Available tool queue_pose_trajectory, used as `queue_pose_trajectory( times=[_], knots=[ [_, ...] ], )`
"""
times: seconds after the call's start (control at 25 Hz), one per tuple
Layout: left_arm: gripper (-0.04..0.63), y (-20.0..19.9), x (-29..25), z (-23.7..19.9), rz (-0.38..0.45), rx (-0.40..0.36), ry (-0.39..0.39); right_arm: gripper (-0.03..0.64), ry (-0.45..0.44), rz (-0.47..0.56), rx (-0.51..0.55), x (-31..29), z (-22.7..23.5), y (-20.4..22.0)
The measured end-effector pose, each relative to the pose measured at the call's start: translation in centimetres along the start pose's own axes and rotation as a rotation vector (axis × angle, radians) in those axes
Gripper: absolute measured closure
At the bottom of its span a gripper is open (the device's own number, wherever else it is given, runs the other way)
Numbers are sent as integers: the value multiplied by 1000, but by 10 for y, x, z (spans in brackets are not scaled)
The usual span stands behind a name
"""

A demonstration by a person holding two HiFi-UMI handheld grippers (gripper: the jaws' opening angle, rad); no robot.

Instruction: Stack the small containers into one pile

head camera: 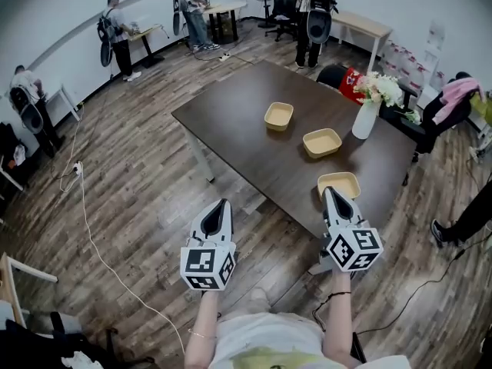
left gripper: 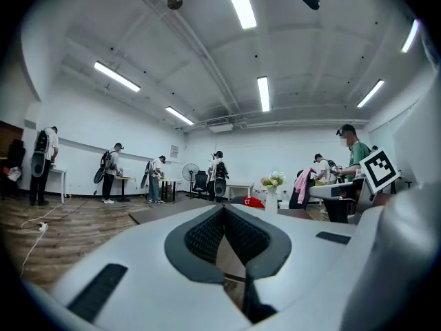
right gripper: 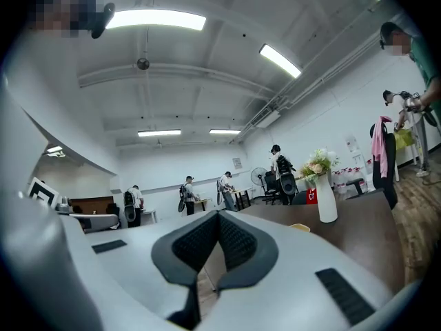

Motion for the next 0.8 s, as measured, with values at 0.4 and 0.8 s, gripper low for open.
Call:
queue_pose_trajectory(
  times=[0.4,0.8],
  knots=[
    [571,16,-45,-29,-22,26,73,595,50,-15,40,-40,-4,18],
    [571,39,-95,-57,-64,59,78,595,114,-57,26,-83,19,41]
  ],
)
Point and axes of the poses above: the fingertips, and each gripper's own axes: x backward along the fingers, z to its right, y out of its underside, the point moved 3 cm from there along x, backward along the fingers, and after that the axes turned 12 degrees about z, right-handed, at the moved point
